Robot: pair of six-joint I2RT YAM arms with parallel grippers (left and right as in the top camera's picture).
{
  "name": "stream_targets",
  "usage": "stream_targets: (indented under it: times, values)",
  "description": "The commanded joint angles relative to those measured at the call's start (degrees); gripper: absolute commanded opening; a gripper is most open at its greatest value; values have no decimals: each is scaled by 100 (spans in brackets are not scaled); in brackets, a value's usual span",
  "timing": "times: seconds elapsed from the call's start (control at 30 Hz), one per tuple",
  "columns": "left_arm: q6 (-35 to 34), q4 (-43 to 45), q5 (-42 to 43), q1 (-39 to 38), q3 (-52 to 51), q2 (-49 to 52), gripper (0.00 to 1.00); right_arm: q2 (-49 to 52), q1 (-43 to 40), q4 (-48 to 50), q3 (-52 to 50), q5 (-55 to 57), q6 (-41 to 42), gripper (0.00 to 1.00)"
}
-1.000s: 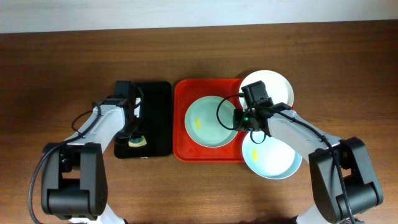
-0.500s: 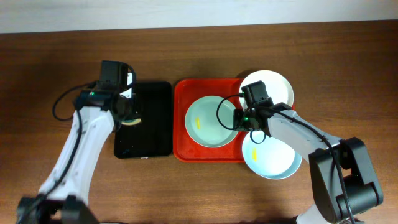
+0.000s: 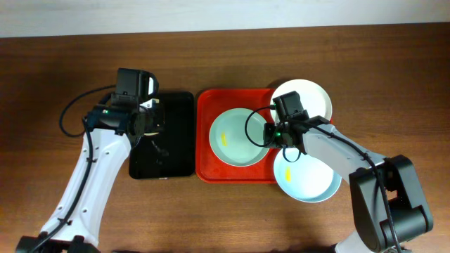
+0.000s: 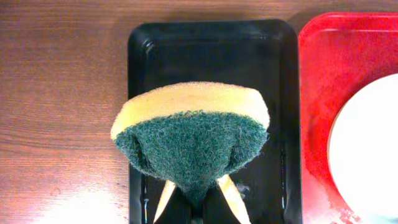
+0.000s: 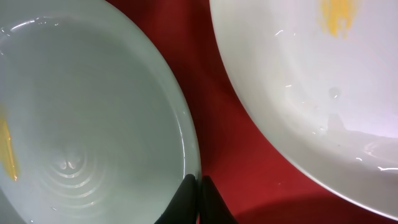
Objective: Clean dirty plates on tray and stack at the side
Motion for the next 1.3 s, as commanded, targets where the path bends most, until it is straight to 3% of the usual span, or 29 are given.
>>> stream_targets:
  times: [0.0,0.17,0.47,0.8,1.27]
  values:
    - [92,151,243,-13,-13,308,0,9,-9,2,107,50,24,5]
    - [94,833,328,-17,-68,966,0,9,-9,2,107,50,24,17]
    - [111,2214,511,-317,-68,2155,0,9,-9,2,107,50,24,21]
    - [61,2258,551,-678,-68,2374,0,9,-9,2,107,50,24,22]
    - [63,2031,1403,-688,-101,2374,0,9,-9,2,107,52,24,23]
